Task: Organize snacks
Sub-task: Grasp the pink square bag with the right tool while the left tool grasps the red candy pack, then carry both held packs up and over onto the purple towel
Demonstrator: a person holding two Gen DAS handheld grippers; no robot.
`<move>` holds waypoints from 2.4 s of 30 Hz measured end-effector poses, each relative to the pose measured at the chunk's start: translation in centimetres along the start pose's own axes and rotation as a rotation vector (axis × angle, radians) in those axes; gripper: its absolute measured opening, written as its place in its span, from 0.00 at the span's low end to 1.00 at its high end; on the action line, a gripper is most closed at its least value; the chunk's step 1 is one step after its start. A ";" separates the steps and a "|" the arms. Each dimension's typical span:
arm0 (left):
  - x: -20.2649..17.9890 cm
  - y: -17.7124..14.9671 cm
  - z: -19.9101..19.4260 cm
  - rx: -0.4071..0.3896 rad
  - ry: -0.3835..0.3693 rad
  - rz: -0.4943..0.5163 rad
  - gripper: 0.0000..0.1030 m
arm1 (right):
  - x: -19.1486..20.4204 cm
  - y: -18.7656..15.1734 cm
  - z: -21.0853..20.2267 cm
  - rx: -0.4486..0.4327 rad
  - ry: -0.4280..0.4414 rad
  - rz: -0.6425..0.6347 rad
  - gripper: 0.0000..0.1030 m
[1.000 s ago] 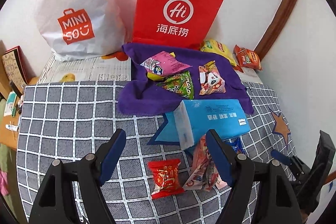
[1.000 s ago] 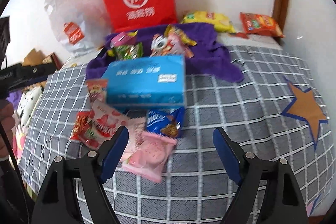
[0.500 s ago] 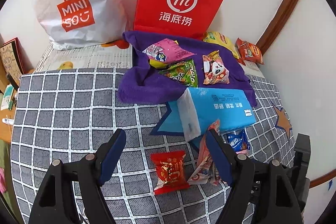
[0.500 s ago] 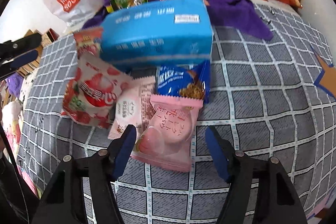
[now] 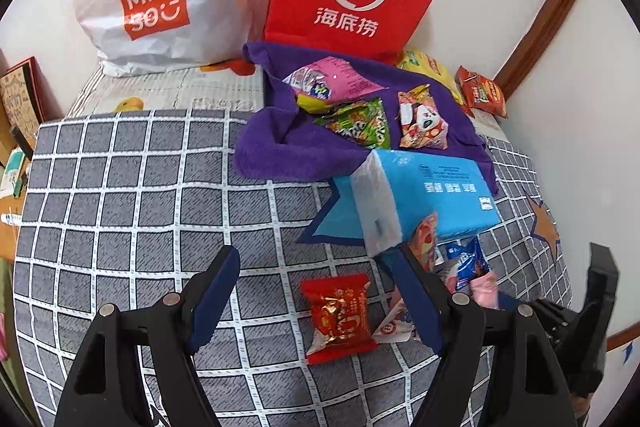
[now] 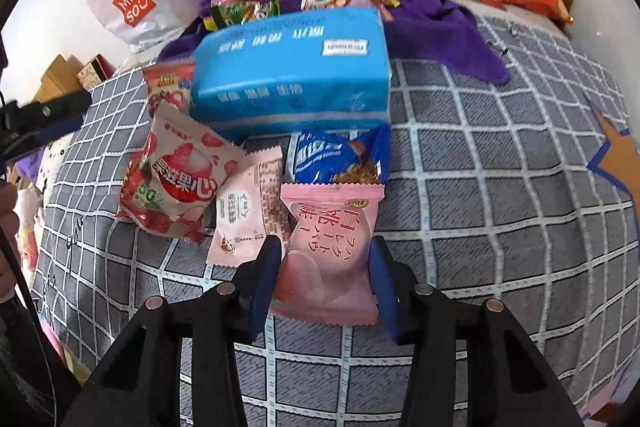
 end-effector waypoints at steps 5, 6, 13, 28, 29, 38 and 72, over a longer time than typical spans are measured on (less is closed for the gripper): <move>1.2 -0.2 0.3 0.014 -0.011 -0.028 0.74 | -0.1 0.6 -1.3 -0.039 -0.028 -0.019 0.43; 1.4 -0.3 0.4 0.014 -0.005 -0.029 0.74 | -0.3 0.7 -1.5 -0.042 -0.024 -0.016 0.43; 2.7 -0.6 1.0 0.032 -0.002 -0.058 0.74 | -0.7 1.7 -2.0 -0.067 -0.023 -0.004 0.43; 0.3 -1.8 2.8 0.082 -0.017 0.004 0.74 | -1.7 1.6 -1.4 -0.062 -0.007 0.009 0.43; 0.2 -2.0 3.1 0.089 -0.008 0.010 0.73 | -1.8 1.6 -1.4 -0.061 -0.005 0.012 0.43; -1.7 -3.7 5.2 0.139 0.034 0.079 0.72 | -2.6 2.0 -1.7 -0.074 0.004 0.038 0.43; -2.8 -0.4 -0.6 0.040 -0.044 0.071 0.38 | -0.1 5.7 -6.2 -0.215 0.036 0.013 0.43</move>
Point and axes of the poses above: each gripper's, at about its wrist camera, not at the fingertips, and z roughly the way its jaws point, x to its left, y to its top, the point moved 1 cm from there along z, roughly the way its jaws point, and after that the axes turned 2 degrees about y, right-handed, at the moved point
